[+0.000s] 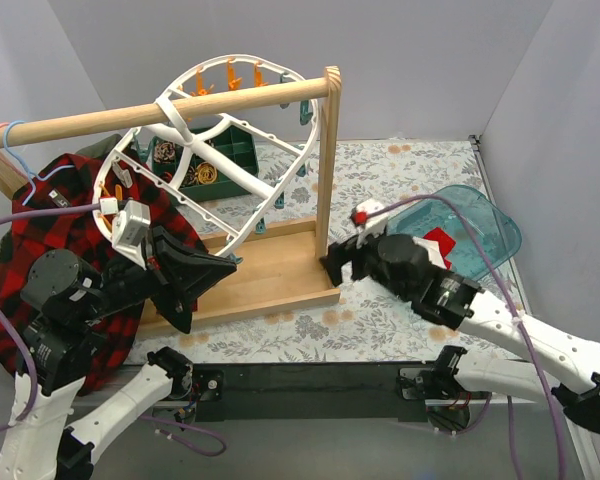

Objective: Remove the socks clipped to the hanger

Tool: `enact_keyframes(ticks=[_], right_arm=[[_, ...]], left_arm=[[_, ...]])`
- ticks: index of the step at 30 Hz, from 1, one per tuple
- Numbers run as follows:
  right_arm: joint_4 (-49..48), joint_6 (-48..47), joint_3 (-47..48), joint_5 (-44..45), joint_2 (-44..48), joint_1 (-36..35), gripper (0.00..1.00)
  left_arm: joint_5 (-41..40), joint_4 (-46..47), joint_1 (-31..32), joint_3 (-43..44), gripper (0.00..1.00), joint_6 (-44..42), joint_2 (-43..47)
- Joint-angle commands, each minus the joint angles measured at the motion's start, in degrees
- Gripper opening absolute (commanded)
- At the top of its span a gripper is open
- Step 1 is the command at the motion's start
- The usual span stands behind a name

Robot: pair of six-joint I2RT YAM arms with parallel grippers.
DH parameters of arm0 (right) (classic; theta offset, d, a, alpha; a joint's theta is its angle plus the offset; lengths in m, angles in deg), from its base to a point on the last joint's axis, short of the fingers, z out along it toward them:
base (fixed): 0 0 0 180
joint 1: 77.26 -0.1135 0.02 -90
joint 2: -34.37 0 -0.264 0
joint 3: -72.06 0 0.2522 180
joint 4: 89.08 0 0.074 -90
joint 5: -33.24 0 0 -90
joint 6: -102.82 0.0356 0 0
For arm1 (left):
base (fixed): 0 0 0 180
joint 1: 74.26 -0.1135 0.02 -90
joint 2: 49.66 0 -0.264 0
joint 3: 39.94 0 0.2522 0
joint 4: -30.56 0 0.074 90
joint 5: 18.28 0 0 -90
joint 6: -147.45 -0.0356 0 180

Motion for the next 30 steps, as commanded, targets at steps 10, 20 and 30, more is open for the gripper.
enact_keyframes(ticks=[10, 20, 30], right_arm=[[-63.4, -12.5, 1.9, -16.7, -31.1, -23.6, 0.98], [-80.0, -7.6, 9.3, -16.8, -49.2, -24.8, 0.98], [-81.8, -4.8, 16.9, -18.0, -57.9, -24.8, 0.93]], left_arm=[[-4.5, -3.8, -0.3, 3.7, 0.32, 0.3, 1.9], [-10.6, -11.8, -0.3, 9.7, 0.50, 0.5, 5.2], [-28.3, -22.6, -0.3, 18.1, 0.51, 1.5, 7.9]])
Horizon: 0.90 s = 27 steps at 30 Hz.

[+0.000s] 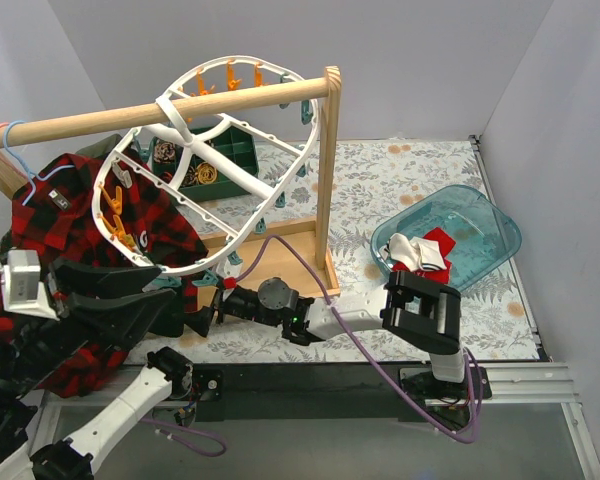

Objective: Remove the socks clipped to the hanger

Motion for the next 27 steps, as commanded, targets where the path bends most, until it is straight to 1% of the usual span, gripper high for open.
enact_keyframes(ticks=[1, 2, 4, 6, 7, 8, 10, 11, 12, 13, 14, 16, 17, 19, 23, 27], right_arm=[[-6.7, 2.8, 4.2, -2.1, -2.7, -0.2, 0.91], [-6.9, 4.1, 4.5, -2.8, -3.0, -0.1, 0.84], [-7.6, 5.3, 5.1, -6.1, -3.7, -0.2, 0.77], [-8.3, 6.5, 5.3, -7.3, -3.8, -0.2, 0.67], [-8.2, 6.9, 5.6, -8.3, -4.0, -0.2, 0.61], [-8.1, 7.2, 5.8, -8.8, -3.9, -0.2, 0.52], [-8.1, 8.5, 6.1, -10.2, -3.8, -0.2, 0.47], [-7.9, 8.9, 6.0, -10.4, -3.6, -0.2, 0.39], [-7.7, 9.2, 5.6, -10.6, -3.3, -0.2, 0.35], [-7.6, 10.0, 4.9, -11.2, -2.1, -0.2, 0.30], [-7.3, 10.2, 4.2, -11.7, -1.4, -0.2, 0.22], [-5.4, 10.5, 3.1, -13.8, 1.9, -0.2, 0.14], [-4.4, 10.8, 2.0, -14.7, 3.2, -0.2, 0.06], [-1.2, 11.5, 0.7, -17.2, 7.1, -0.1, 0.02], [1.7, 13.5, -4.2, -22.3, 14.0, 0.3, 0.01], [4.9, 16.2, -5.9, -27.5, 19.0, 1.3, 0.01]], left_arm=[[-12.2, -6.4, -0.3, 3.2, 0.52, 1.1, 1.0], [-13.5, -6.8, -0.3, 3.4, 0.51, 1.4, 1.3], [-16.2, -7.6, -0.3, 3.6, 0.52, 2.1, 1.7], [-18.2, -9.0, -0.3, 3.6, 0.51, 2.6, 1.8], [-20.5, -9.5, -0.3, 3.5, 0.52, 3.4, 2.0], [-21.7, -10.0, -0.2, 3.4, 0.52, 3.9, 2.0], [-25.6, -11.8, -0.2, 2.7, 0.51, 6.2, 2.2], [-27.2, -12.6, -0.2, 2.5, 0.51, 7.3, 2.3], [-28.8, -14.3, -0.2, 2.2, 0.51, 8.4, 2.3], [-30.8, -14.8, -0.2, 1.4, 0.51, 9.4, 2.9], [-31.0, -14.9, -0.2, 0.7, 0.51, 9.8, 3.3], [-32.6, -15.1, -0.1, -0.6, 0.51, 11.2, 4.3], [-32.6, -14.9, 0.0, -0.9, 0.52, 11.6, 5.0], [-32.5, -14.1, 0.4, -1.6, 0.52, 12.5, 5.7], [-30.2, -13.3, 0.5, -3.9, 0.52, 13.8, 6.6], [-26.3, -10.7, 0.6, -7.1, 0.53, 14.5, 8.3]])
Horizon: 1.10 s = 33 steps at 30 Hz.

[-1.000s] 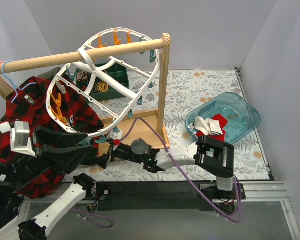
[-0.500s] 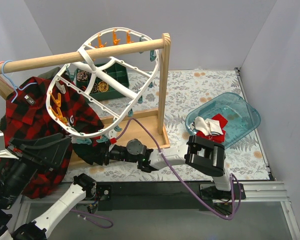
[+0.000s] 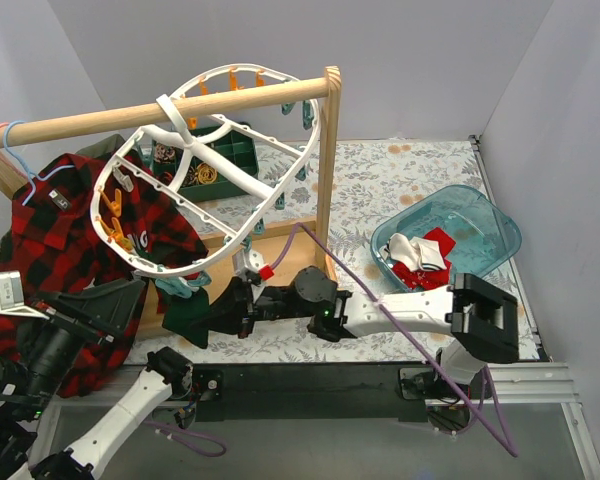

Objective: Remove the socks clipped to the hanger

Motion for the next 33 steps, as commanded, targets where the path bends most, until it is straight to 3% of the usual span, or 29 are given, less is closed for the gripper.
enact_keyframes(ticks=[1, 4, 7, 11, 18, 25, 29, 31, 33], right_arm=[[1.5, 4.3, -2.0, -9.5, 6.8, 1.4, 0.01], [1.5, 6.8, -3.3, -14.1, 9.3, 2.6, 0.01], [1.3, 7.8, -4.4, -18.0, 11.2, 3.4, 0.01], [1.2, 9.4, -4.4, -22.4, 12.2, 4.8, 0.01], [1.5, 10.4, -5.6, -26.2, 15.0, 6.5, 0.01], [3.4, 10.1, -6.6, -24.8, 16.0, 7.7, 0.18], [12.5, 7.1, -5.8, -21.6, 17.2, 7.7, 0.30], [16.2, 4.6, -5.7, -18.7, 18.8, 7.7, 0.41], [23.7, 1.9, -5.5, -13.0, 21.5, 7.7, 0.46]], left_arm=[[4.1, 2.2, 0.2, -3.3, 0.53, 1.4, 0.6], [8.1, 2.6, 0.2, -3.7, 0.54, 1.0, 1.3], [13.0, 2.8, 0.2, -4.5, 0.62, 1.3, 3.3], [13.4, 6.5, 0.5, -8.4, 0.73, 6.8, 7.7], [12.4, 12.9, 0.5, -16.9, 0.75, 12.4, 11.6], [9.9, 19.9, 0.5, -17.8, 0.76, 8.8, 7.6], [9.9, 23.9, 0.5, -18.3, 0.76, 5.2, 4.3], [10.9, 23.8, 0.5, -17.7, 0.75, 3.6, 1.7], [13.3, 24.6, 0.5, -17.9, 0.71, 2.9, 0.5]])
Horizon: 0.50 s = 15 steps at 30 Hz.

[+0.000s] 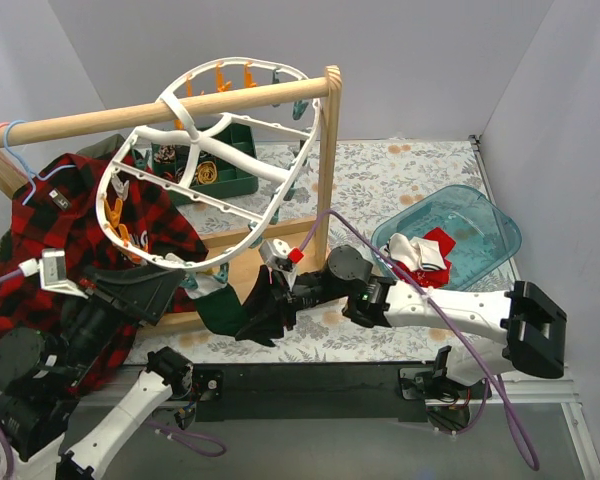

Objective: Remove the socks clipped to the hanger

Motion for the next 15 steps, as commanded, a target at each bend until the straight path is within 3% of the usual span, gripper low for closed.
enact_keyframes(ticks=[1, 5, 6, 9, 15], right_arm=[[14.0, -8.3, 1.2, 11.1, 6.7, 0.1, 0.52], [29.6, -13.8, 3.3, 27.3, 12.6, 0.1, 0.57], [31.7, -14.4, 4.0, 34.4, 14.9, 0.1, 0.57], [37.4, -17.6, 7.1, 44.6, 18.1, 0.1, 0.57], [40.5, -24.4, 12.3, 53.3, 19.5, 0.1, 0.56]], left_arm=[[3.2, 3.4, 0.1, 0.0, 0.69, -4.0, -4.9], [5.0, 4.9, 0.1, -0.7, 0.64, -5.4, -5.6], [5.7, 4.8, 0.1, -0.5, 0.63, -5.6, -5.9], [7.6, 5.5, 0.1, -0.1, 0.60, -6.1, -7.1], [12.9, 9.2, 0.1, -1.5, 0.57, -4.9, -9.7]])
